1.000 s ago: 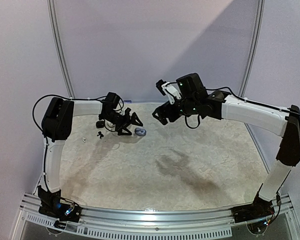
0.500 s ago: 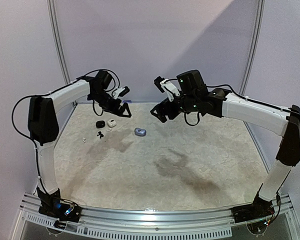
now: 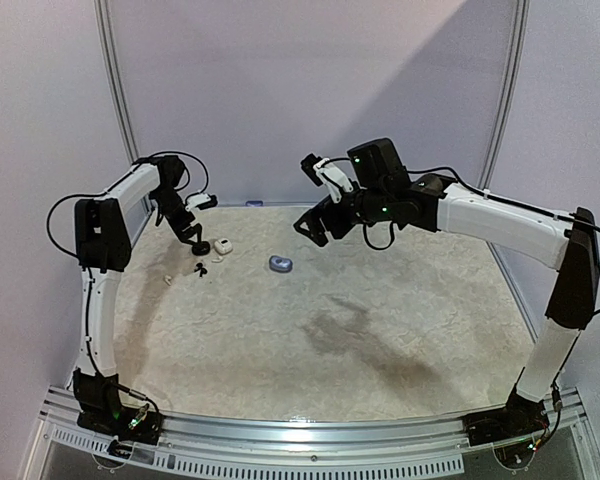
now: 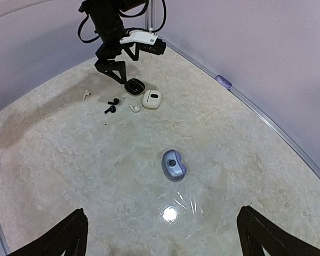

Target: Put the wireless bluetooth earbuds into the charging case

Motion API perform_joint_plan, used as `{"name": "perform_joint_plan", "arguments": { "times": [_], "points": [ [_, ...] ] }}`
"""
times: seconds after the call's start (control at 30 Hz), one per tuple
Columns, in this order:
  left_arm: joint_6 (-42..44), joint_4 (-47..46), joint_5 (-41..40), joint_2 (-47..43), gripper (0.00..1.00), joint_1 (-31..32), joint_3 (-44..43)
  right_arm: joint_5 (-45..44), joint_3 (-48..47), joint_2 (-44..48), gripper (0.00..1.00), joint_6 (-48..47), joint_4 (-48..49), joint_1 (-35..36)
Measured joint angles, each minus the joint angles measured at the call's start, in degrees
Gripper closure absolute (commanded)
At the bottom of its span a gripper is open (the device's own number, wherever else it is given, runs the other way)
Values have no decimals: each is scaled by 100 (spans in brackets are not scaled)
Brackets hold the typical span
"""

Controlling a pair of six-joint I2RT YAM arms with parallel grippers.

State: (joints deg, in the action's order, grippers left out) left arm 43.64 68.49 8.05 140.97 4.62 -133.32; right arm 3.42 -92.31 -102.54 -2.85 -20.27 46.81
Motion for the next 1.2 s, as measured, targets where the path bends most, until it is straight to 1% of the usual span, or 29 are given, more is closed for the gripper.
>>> {"name": "perform_joint_plan", "arguments": {
  "times": [0.1,0.23,0.33,0.5,0.6,0.7,0.97,1.1,1.2],
  "points": [
    [286,245,-7,282,2,-44,-116,15,-2,-2,1,0,-7,0],
    [531,382,-44,407,11,2,-125,24,-31,-37,1,0,-13,0],
    [654,374,-122,463,13,20,-188,35,-83,-103,1,0,-31,0],
    [758,337,-201,603,20,20,-240,44,-101,-118,1,0,-33,0],
    [780,295,-232,726,21,20,-245,68,-107,-136,1,0,-33,0],
    [782,251,-227,802,26,20,-245,127,-107,-175,1,0,-33,0],
    [769,101,-142,826,35,20,-267,168,-114,-232,1,7,-37,0],
    [741,85,-74,846,42,22,-284,168,-120,-243,1,11,-50,0],
    [697,79,-31,868,52,26,-313,168,-125,-260,1,24,-87,0]
  ]
}}
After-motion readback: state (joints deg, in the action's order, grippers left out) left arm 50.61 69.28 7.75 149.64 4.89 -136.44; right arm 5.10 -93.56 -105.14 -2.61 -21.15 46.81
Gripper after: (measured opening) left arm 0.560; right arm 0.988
